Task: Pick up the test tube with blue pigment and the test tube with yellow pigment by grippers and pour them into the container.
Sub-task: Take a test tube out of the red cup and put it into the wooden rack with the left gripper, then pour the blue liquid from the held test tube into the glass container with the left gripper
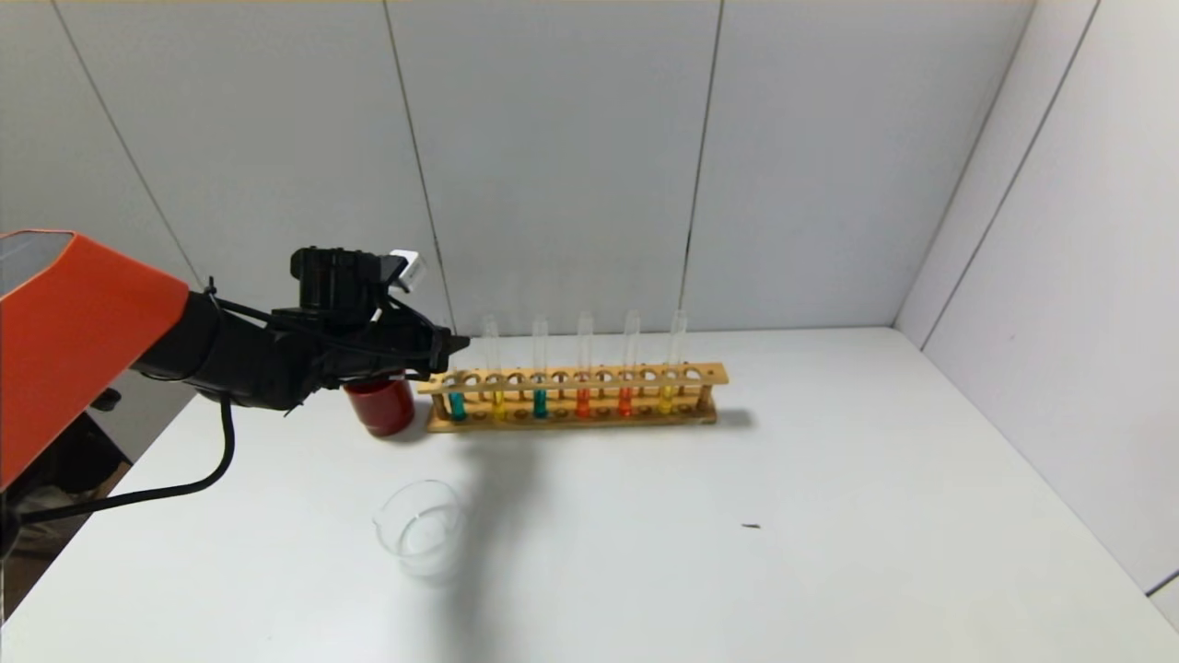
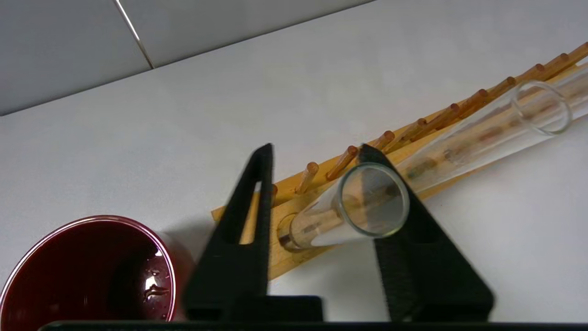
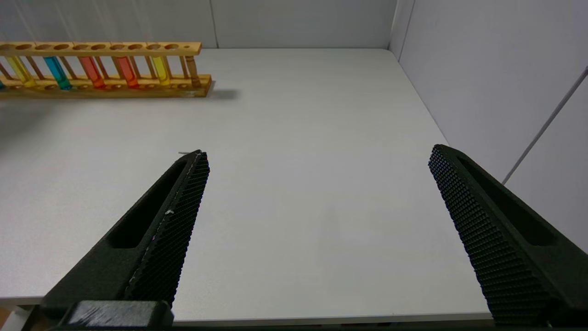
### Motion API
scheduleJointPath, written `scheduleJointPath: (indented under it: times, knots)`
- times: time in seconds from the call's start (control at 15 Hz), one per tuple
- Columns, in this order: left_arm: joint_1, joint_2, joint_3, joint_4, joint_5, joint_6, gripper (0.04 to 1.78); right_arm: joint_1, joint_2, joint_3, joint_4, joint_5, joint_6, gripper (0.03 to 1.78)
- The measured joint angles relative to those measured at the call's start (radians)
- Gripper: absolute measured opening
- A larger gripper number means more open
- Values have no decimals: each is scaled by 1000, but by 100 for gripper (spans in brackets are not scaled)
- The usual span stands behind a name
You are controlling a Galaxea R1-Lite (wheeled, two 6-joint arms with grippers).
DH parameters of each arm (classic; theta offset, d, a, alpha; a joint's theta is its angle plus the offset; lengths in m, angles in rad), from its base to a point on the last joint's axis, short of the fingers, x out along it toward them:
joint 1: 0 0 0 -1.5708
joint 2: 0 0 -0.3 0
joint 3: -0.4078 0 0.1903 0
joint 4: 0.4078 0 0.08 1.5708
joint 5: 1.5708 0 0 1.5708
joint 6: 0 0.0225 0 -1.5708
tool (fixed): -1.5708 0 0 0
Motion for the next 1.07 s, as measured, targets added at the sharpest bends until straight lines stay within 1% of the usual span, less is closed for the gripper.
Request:
scheduleJointPath:
  times: [0.07,0.13,0.2,0.6,1.07]
  knots:
    - [-1,7,-7,0,-1,-1,45,0,0,0,0,0,0,175]
    - [-1,13,-13,-2,0,0,37,0,0,0,0,0,0,175]
    - [-2,17,-19,-3,0,0,35,0,0,0,0,0,0,175]
    - [-13,-14,-47,2,22,1,35,0,0,0,0,0,0,175]
    - [-6,-216,-69,14,28,26,35,0,0,0,0,0,0,175]
